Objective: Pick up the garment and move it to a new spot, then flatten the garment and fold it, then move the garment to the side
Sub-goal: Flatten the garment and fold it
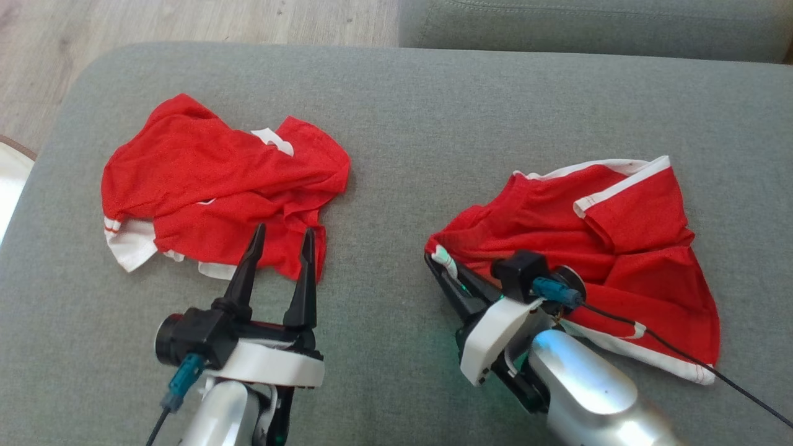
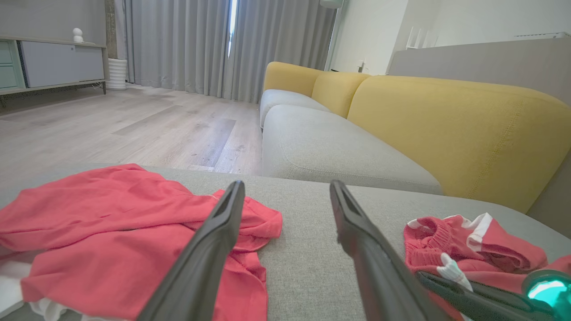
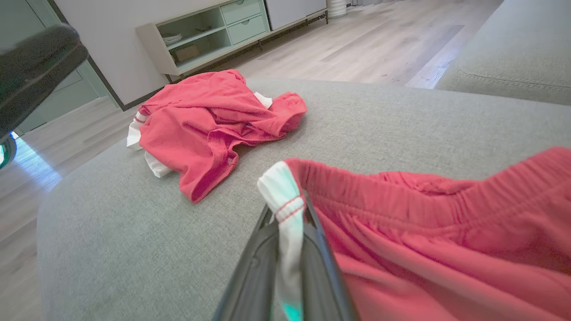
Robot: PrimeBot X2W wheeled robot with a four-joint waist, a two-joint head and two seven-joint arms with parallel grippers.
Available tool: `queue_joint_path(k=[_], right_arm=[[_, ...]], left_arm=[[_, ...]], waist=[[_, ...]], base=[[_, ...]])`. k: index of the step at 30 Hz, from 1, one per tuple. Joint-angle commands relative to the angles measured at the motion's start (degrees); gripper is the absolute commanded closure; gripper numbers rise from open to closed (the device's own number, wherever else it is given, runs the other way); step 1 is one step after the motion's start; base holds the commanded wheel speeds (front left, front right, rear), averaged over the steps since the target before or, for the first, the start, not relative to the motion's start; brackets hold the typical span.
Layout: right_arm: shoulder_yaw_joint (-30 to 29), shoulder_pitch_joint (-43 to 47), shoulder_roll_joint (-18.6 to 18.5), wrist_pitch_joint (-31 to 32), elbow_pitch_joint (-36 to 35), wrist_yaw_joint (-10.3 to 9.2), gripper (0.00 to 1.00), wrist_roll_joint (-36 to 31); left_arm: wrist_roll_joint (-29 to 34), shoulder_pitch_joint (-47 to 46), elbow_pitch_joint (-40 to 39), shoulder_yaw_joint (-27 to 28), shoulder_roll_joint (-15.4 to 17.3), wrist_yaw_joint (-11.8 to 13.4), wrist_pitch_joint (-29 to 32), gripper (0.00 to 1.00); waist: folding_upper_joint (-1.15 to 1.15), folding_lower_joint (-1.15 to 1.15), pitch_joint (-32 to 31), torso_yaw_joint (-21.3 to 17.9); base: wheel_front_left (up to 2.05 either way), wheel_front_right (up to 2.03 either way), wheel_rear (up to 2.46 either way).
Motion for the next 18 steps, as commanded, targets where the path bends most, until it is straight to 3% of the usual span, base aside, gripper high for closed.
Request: queue_joint_path(k=[1, 2, 6, 10, 18], right_arm=[[1.0, -1.7, 0.7, 0.3, -1.1, -0.04, 0.25, 0.7], [1.3, -1.8, 0.7, 0.7, -0.5, -0.04, 0.00, 0.7], [0.2, -1.8, 0.7, 0.7, 0.7, -0.04, 0.00, 1.1], [-4.5, -1.5, 0.6, -0.2, 1.5, -0.04, 0.00, -0.4], [-21.0, 2.5, -2.6, -1.8, -4.7, -0.04, 0.00, -4.0]], left_arm=[[0.3, -1.1, -1.6, 1.9, 0.1, 0.2, -0.5, 0.00], [0.3, -1.0, -1.6, 2.0, 0.1, 0.2, -0.5, 0.00], [0.3, -0.7, -1.7, 2.7, 0.1, 0.4, -0.5, 0.00], [0.3, -0.4, -2.1, 3.6, 0.1, 0.6, -0.5, 0.00], [0.6, 0.6, -3.3, 4.8, 0.1, 0.7, -0.5, 0.00]], waist=[[0.00, 0.00, -0.1, 0.0], [0.00, 0.00, -0.3, -0.1], [0.00, 0.00, -1.1, -0.9], [0.00, 0.00, -2.1, -2.3], [0.00, 0.00, -3.6, -5.8]], base=[[0.00, 0.00, 0.00], [0.00, 0.00, 0.00], [0.00, 0.00, 0.00], [0.00, 0.00, 0.00], [0.00, 0.00, 0.00]])
